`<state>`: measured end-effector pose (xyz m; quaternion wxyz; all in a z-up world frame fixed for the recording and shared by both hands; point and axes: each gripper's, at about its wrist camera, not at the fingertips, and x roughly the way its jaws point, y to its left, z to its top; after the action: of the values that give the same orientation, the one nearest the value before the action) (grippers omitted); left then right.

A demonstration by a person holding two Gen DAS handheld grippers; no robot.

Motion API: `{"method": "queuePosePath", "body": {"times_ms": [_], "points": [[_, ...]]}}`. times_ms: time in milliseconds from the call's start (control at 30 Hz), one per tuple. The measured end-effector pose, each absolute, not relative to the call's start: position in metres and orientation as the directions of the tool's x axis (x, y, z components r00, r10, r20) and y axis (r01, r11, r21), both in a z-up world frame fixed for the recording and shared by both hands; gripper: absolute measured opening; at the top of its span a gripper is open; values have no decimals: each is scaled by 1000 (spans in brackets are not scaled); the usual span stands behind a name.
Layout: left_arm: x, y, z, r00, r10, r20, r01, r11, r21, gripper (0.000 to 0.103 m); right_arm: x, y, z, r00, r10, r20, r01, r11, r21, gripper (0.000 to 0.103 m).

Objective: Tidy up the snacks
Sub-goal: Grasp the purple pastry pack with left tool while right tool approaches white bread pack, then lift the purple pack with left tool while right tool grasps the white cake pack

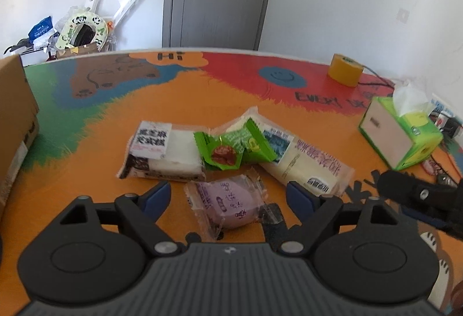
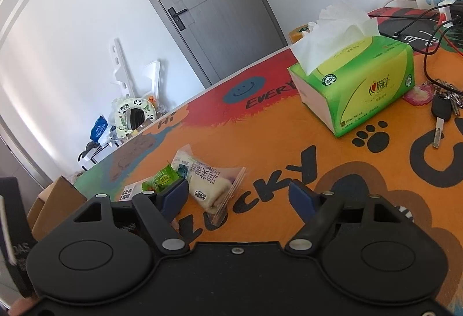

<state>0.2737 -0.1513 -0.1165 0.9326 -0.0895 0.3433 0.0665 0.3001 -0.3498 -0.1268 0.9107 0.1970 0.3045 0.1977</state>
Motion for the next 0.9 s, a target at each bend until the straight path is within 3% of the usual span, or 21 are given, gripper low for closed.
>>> {"method": "queuePosePath", "body": {"times_ms": [233,367,700,900], "points": [[272,-152,-120,757,55,-651,-160,982,-104,51,308,-341,-126,731,496,-469,-260,837,481,76],[267,-144,-115,761,27,-648,-157,977,-144,43,312,-334,-122,732,503,-459,-277,835,475,76],[255,-123,-94,783,13,-622,-160,971,-181,42,322,-315,-111,730,514,-451,-312,837,449,78],[253,-108,-84,798,25,-602,-180,964,-198,41,329,-301,-105,730,518,-446,-338,841,423,85]]}}
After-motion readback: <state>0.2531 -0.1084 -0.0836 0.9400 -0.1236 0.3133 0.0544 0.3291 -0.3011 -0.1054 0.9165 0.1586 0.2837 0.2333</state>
